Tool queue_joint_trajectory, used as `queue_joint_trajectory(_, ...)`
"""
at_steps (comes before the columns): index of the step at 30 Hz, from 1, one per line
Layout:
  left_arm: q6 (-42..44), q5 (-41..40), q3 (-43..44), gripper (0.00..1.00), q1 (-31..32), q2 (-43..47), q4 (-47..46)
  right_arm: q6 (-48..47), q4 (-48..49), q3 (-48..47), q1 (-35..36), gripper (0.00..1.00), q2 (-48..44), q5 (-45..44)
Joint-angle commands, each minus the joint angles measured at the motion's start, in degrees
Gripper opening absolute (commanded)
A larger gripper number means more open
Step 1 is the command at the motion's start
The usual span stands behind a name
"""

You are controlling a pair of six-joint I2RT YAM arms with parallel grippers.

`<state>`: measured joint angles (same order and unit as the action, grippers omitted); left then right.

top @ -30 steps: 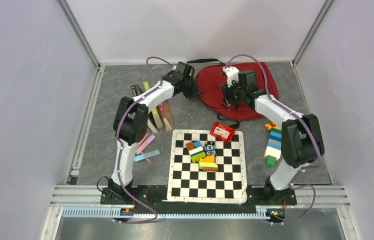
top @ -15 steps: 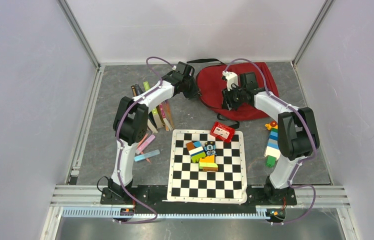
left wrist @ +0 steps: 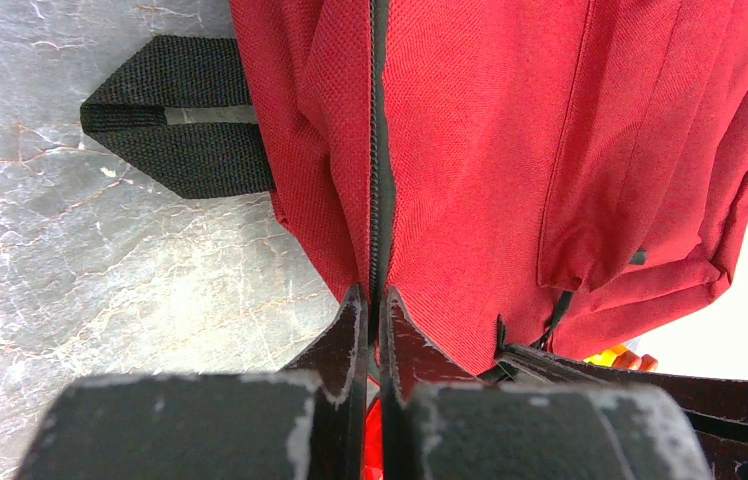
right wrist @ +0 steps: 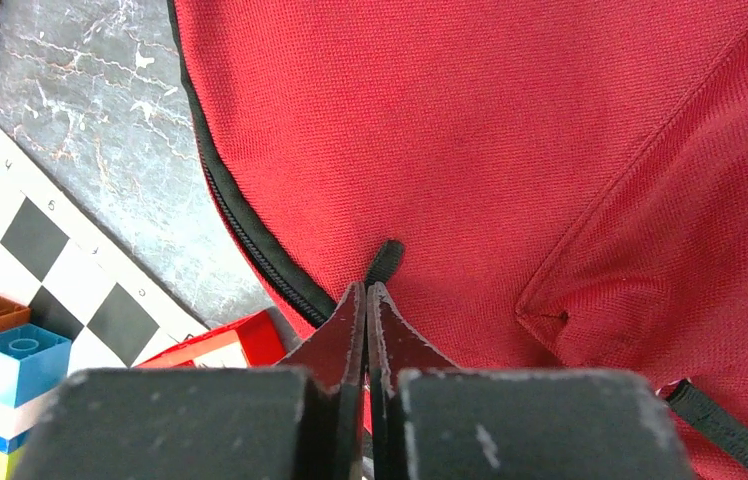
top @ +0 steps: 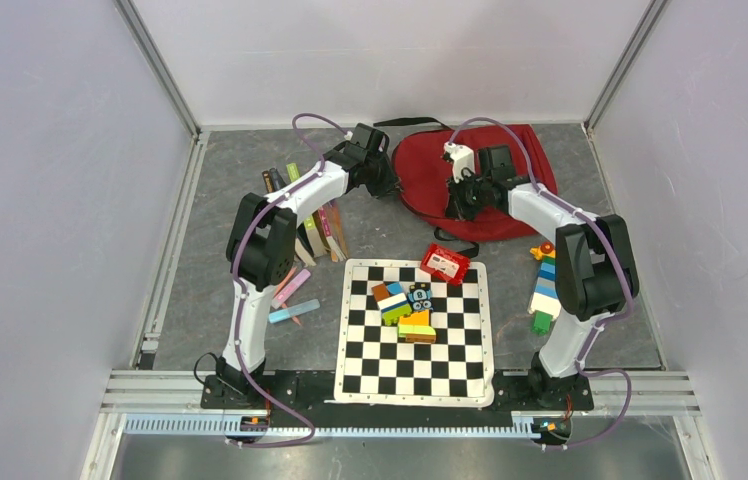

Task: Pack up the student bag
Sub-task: Unzip the student bag at the center of the board.

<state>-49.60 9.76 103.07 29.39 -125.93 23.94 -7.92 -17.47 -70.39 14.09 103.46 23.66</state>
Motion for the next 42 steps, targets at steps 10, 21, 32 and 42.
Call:
queue_joint_trajectory(10,-2.58,-0.39,-0.10,0.02,0.32,3.47,-0.40,5.05,12.00,5.86,6.79,0.00,-8.21,2.55)
queue_joint_trajectory(21,-5.33,-0.20,-3.03,0.02,0.50,4.87,-3.15,2.93,14.36,-0.72,17.00,0.00,-1.96,-2.73)
queue_joint_trajectory(32,0.82,-2.21,-5.23,0.58,0.23,9.03,-2.68,0.62,10.96,-1.55,17.29,0.49,-6.90,-9.41)
queue_joint_trajectory(42,13.35,-1.91,-16.69,0.97,0.52,20.76,-8.51,6.22,3.71,-0.14,11.95,0.74,-16.01,-14.22)
